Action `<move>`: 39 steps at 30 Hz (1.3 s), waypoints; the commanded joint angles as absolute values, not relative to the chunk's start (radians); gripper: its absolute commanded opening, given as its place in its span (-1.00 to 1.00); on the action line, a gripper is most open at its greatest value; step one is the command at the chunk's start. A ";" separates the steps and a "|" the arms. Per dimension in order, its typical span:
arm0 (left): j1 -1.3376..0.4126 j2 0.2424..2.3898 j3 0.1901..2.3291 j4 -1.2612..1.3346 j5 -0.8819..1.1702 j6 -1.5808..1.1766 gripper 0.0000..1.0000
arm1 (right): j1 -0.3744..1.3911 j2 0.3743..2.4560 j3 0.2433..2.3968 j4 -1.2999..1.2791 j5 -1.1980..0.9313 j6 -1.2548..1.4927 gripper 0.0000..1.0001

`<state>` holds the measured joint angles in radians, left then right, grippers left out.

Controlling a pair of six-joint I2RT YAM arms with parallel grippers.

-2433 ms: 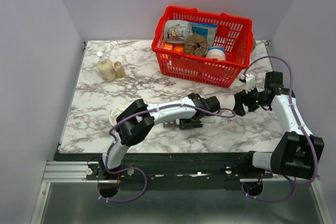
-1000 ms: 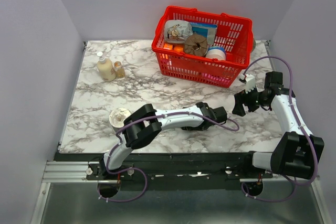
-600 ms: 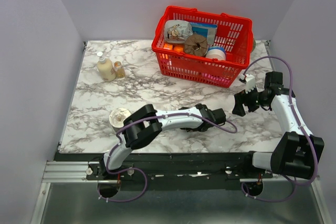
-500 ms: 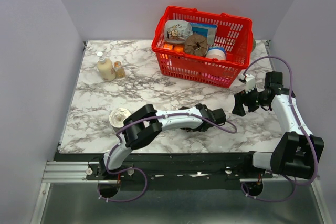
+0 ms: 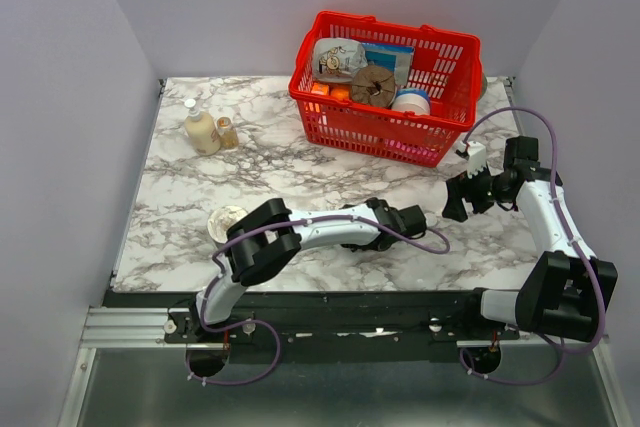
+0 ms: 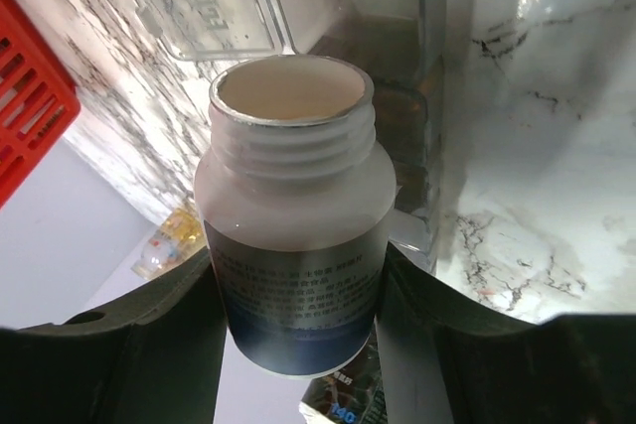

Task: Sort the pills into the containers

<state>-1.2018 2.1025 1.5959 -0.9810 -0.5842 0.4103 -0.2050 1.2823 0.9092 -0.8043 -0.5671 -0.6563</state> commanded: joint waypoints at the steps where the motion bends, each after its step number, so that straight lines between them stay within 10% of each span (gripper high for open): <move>1: -1.192 2.002 1.545 -0.907 -0.519 0.376 -1.00 | -0.215 1.276 0.920 -0.816 -0.589 -0.673 0.87; 19: -1.108 1.389 0.985 -0.243 -0.050 0.207 -1.00 | -0.207 1.158 0.956 -0.891 -0.834 -0.845 0.88; 28: -0.970 1.055 0.629 0.319 0.552 0.005 -1.00 | -0.135 1.097 1.092 -1.525 -1.393 -1.781 0.99; 39: -0.962 1.072 0.627 0.356 0.624 -0.072 -1.00 | 0.443 1.141 1.247 -1.057 -1.218 -1.180 0.97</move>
